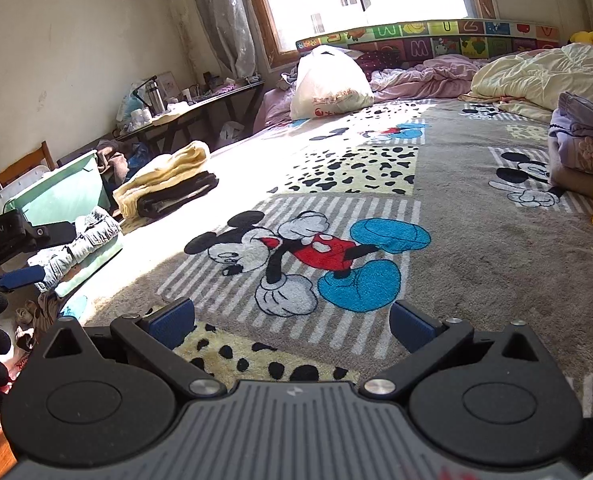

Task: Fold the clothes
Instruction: 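Move the left tool to the blue denim jacket and grasp it, then lift the denim jacket with the left tool and carry it onto the bed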

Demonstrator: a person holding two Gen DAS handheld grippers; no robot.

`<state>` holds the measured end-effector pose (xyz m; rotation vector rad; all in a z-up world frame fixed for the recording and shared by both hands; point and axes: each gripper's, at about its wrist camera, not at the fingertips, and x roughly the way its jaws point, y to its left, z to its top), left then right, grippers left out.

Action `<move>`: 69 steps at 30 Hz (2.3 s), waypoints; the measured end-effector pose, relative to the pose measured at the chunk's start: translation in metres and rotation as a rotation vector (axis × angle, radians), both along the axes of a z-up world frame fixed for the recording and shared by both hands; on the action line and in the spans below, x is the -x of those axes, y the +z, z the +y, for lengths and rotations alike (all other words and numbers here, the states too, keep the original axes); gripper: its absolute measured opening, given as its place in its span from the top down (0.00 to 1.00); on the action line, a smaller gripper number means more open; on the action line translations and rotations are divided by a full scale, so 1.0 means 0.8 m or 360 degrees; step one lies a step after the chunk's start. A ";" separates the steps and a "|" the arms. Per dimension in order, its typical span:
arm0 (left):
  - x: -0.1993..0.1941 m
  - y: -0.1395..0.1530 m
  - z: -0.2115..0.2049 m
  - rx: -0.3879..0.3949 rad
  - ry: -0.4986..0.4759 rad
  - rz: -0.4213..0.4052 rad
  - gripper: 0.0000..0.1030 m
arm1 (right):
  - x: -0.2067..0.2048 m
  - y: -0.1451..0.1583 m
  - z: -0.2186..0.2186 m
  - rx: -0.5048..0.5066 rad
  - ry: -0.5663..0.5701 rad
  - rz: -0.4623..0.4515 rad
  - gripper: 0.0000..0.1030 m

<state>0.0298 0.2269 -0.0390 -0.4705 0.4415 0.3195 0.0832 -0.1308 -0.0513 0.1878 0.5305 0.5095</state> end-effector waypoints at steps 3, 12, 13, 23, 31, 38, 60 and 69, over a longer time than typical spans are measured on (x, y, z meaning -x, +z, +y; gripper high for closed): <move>-0.003 -0.007 0.049 0.0021 0.0091 -0.0045 0.00 | -0.021 -0.003 0.013 -0.0046 0.0035 -0.0059 0.00; -0.030 -0.023 0.168 0.0017 0.0554 -0.0094 0.01 | -0.112 -0.024 0.042 -0.0256 0.0239 0.0176 0.00; -0.032 -0.027 0.180 0.0028 0.0611 -0.0094 0.01 | -0.118 -0.030 0.044 -0.0267 0.0222 0.0207 0.00; -0.079 -0.060 0.252 -0.0057 0.0919 0.0048 0.05 | -0.146 -0.111 0.089 -0.0247 0.0317 0.0526 0.00; -0.108 -0.082 0.272 -0.0298 0.0854 0.0266 0.34 | -0.138 -0.121 0.102 -0.0165 0.0342 0.0516 0.00; -0.102 -0.068 0.271 -0.0209 0.0706 0.0226 0.66 | -0.132 -0.119 0.088 -0.0235 0.0309 0.0559 0.00; -0.150 0.159 -0.015 0.0126 -0.0271 -0.0662 0.72 | -0.080 -0.066 -0.091 -0.0529 0.0061 0.0355 0.00; -0.223 0.190 -0.183 -0.0036 -0.0625 -0.0583 0.72 | -0.055 -0.063 -0.215 -0.0640 -0.0235 0.0197 0.00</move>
